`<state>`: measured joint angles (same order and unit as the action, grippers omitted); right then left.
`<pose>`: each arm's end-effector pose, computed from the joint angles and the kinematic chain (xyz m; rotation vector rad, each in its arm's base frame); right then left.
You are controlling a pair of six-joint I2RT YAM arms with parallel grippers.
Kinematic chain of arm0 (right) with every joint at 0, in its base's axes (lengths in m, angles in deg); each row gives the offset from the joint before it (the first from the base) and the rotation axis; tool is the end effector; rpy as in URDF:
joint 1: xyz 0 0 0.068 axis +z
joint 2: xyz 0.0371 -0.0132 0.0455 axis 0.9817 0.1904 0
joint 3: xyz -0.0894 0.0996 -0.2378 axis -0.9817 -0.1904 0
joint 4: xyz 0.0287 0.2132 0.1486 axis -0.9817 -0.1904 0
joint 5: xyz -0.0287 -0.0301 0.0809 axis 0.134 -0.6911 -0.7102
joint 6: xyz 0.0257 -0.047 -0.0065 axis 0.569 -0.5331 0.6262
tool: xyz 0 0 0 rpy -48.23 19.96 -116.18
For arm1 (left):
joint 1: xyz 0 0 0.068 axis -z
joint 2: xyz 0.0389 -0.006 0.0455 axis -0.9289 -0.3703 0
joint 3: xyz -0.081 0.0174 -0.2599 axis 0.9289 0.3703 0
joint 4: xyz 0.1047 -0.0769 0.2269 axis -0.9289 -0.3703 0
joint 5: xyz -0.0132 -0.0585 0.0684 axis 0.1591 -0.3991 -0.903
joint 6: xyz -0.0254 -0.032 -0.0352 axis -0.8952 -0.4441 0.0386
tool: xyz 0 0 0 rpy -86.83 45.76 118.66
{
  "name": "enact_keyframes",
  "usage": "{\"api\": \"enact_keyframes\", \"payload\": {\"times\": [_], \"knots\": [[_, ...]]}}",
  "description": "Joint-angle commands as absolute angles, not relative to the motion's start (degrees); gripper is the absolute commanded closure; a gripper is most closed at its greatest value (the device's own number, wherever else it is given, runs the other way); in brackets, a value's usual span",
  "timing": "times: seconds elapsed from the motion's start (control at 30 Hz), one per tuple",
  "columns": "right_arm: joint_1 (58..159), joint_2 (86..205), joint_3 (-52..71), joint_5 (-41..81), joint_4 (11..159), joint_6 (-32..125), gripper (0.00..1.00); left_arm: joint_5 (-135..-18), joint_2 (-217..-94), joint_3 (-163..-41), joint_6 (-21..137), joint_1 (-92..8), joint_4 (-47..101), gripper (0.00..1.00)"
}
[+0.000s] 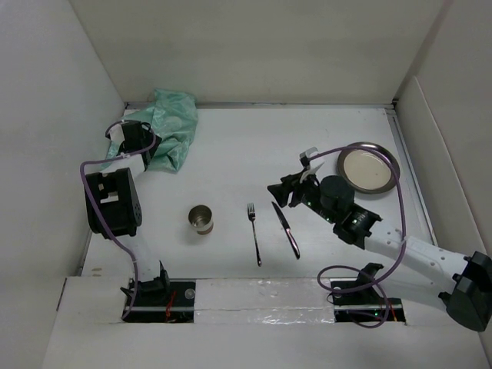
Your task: Set the dinner table for one person
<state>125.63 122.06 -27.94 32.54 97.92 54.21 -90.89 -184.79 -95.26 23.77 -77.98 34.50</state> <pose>0.1665 0.1713 0.2962 -0.4140 1.7008 0.7124 0.4041 0.0730 0.2063 -1.0321 1.8237 -0.2724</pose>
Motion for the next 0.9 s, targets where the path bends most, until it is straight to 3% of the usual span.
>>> {"api": "enact_keyframes", "payload": {"times": [0.0,0.23,0.33,0.37,0.53,0.63,0.73,0.87], "knots": [[126.22,123.56,-26.7,31.24,101.91,53.02,0.4,-89.87,-186.01,-97.28,22.0,-77.93,38.68,0.37],[126.22,126.72,-25.82,32.29,102.0,52.85,0.4,-86.35,-190.41,-97.82,21.47,-77.93,41.66,0.56],[126.22,127.96,-25.03,32.82,101.65,52.85,0.4,-85.12,-190.5,-98.26,22.34,-77.93,42.63,0.93],[126.22,128.13,-24.86,33.0,101.47,52.76,0.4,-82.85,-190.24,-99.22,22.52,-77.41,42.72,1.0],[126.22,132.16,-22.58,33.35,102.09,52.58,0.4,-80.81,-184.37,-105.1,25.86,-72.76,42.63,1.0],[126.22,135.23,-20.03,33.18,103.13,53.28,0.39,-78.53,-181.99,-118.75,29.45,-65.14,40.19,1.0],[126.22,137.09,-17.92,34.66,103.23,53.64,0.33,-77.91,-182.15,-127.41,31.31,-62.22,36.49,1.0],[126.22,139.9,-14.93,34.49,104.11,54.17,0.14,-74.75,-183.2,-140.05,30.0,-61.06,36.21,1.0]]}}
